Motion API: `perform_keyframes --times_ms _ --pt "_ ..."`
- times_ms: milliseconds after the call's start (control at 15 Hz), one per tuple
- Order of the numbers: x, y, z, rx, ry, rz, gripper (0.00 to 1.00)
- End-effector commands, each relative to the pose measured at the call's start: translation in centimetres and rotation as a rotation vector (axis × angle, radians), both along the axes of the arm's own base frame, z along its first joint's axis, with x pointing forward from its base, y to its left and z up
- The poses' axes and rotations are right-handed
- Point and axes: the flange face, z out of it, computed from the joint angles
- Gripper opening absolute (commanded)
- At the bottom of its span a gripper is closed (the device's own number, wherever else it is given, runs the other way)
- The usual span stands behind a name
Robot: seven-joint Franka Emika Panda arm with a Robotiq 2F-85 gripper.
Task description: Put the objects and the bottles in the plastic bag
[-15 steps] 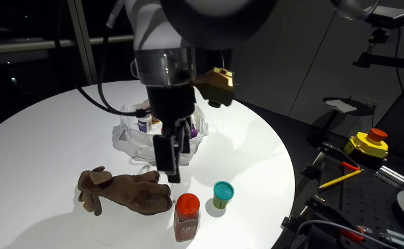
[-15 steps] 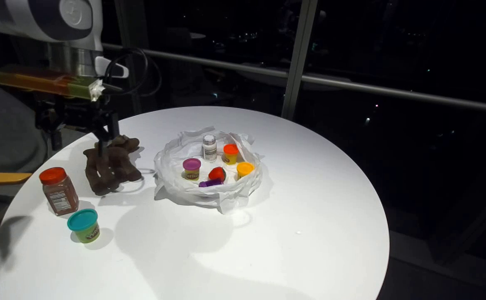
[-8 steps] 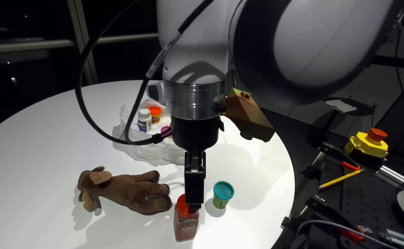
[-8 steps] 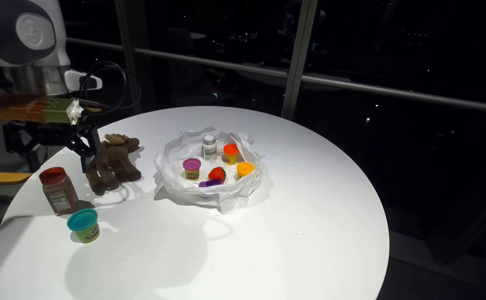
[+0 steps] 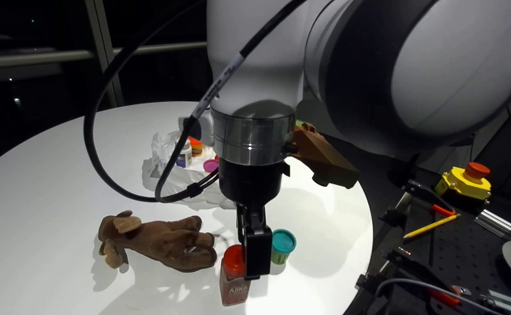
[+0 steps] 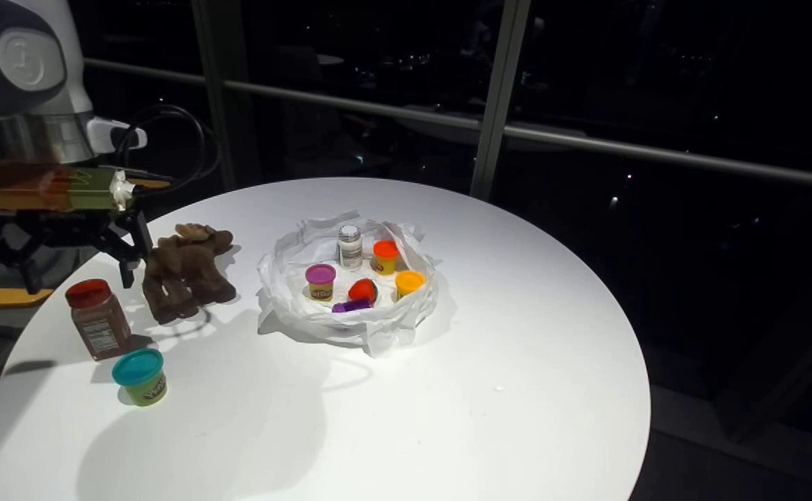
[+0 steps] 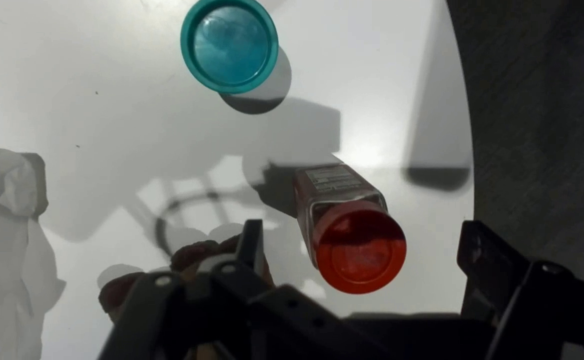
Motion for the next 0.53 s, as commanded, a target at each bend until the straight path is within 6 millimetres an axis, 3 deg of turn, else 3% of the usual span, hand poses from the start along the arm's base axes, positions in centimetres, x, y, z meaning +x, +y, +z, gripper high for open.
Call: perform_keyframes --times_ms 0,400,467 --pt "0.0 0.5 0.3 0.034 -0.021 0.060 1.00" --pt "0.7 0.7 -0.5 0.052 -0.034 0.102 1.00" --pt "0.8 0.8 -0.8 0.052 -0.023 0.108 0.96"
